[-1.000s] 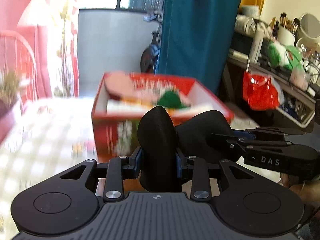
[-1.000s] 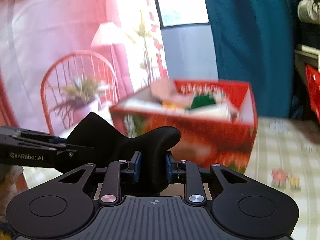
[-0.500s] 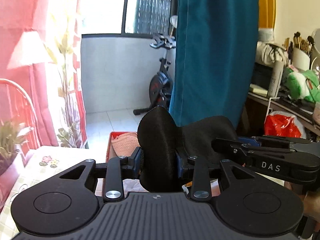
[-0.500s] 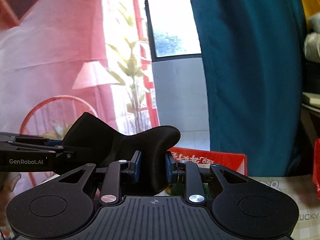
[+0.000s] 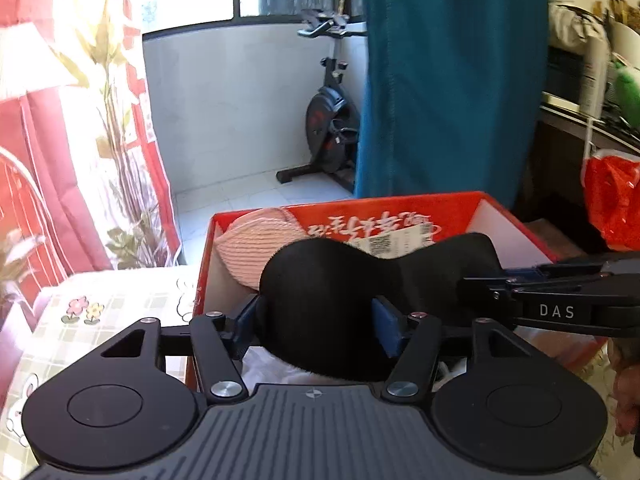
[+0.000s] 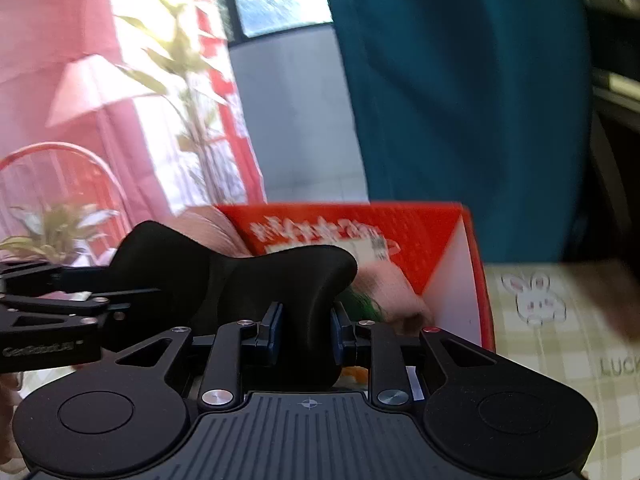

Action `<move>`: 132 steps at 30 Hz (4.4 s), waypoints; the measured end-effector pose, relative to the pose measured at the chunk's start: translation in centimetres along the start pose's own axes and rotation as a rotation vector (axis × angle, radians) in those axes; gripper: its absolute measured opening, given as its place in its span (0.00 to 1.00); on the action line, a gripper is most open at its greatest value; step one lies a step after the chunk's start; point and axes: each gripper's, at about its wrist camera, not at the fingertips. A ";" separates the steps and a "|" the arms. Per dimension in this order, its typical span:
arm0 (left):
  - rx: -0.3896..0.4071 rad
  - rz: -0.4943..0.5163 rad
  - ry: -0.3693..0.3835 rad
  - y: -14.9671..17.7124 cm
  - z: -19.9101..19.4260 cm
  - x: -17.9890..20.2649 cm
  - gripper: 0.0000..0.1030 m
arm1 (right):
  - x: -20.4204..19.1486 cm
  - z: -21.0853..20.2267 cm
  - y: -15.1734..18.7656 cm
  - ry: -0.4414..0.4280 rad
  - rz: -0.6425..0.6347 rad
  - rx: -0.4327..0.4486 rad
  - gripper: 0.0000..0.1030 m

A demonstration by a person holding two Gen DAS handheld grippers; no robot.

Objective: Organize soft objects
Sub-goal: 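Lift the black eye mask over the red box with both grippers, then lower the eye mask into the box and open both grippers, then move both grippers down to the plastic-wrapped pastry in front of the box, then close both grippers on the wrapped pastry, then lift the wrapped pastry over the red box with both grippers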

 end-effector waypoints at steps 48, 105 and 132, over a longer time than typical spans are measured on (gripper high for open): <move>-0.183 -0.186 0.151 13.0 -5.5 -6.9 0.62 | -6.6 -8.9 12.1 -0.052 -0.279 0.103 0.69; 0.037 -0.210 0.381 10.3 -13.0 1.7 0.49 | -8.3 -15.4 14.9 -0.200 -0.438 0.070 0.53; 0.083 -0.263 0.457 0.0 -1.5 1.4 0.49 | -4.7 -7.3 3.3 -0.031 -0.595 0.133 0.53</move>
Point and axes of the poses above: each gripper's, at about its wrist camera, not at the fingertips, and z roughly the way its jaws point, x to its right, y to its underside, and after that the axes turned 3 degrees about z, right-handed
